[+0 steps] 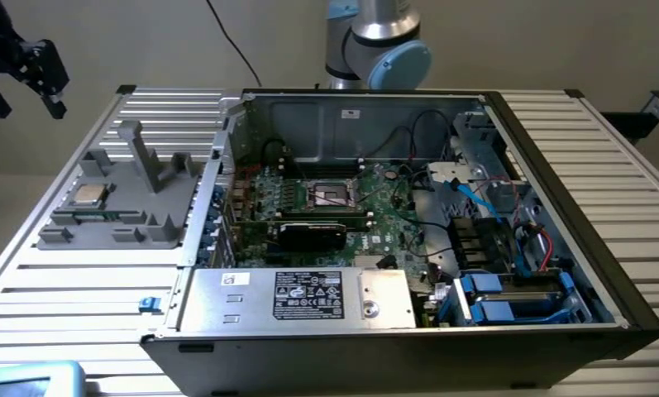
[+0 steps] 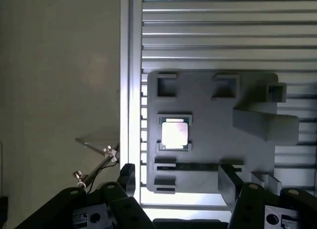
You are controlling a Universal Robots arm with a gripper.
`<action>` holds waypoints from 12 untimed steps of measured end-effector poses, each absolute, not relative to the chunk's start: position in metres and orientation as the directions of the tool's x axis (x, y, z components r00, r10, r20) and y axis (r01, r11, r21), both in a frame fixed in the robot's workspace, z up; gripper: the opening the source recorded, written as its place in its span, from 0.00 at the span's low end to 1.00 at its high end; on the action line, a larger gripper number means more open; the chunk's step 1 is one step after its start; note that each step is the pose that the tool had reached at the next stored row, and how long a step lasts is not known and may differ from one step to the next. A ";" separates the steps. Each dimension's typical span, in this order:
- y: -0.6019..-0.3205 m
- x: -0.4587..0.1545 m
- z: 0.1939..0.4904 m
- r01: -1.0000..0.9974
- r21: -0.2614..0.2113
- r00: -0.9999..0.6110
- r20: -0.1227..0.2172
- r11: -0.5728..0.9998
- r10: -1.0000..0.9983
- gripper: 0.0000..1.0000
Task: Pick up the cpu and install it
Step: 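Pick up the cpu and move it towards the insertion slot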
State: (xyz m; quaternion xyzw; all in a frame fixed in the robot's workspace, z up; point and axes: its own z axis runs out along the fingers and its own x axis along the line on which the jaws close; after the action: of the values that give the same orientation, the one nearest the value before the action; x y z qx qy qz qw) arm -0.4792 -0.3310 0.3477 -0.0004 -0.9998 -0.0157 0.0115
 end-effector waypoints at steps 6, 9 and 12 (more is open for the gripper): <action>-0.331 -0.479 0.337 -0.038 0.031 -0.999 0.022 0.999 -0.038 0.77; -0.331 -0.479 0.332 -0.059 0.031 -0.998 0.022 0.998 -0.059 0.77; -0.331 -0.479 0.327 -0.059 0.031 -0.998 0.022 0.998 -0.060 0.77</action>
State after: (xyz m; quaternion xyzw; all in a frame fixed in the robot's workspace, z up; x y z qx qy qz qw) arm -0.4794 -0.3311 0.3265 0.0296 -0.9994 -0.0149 0.0113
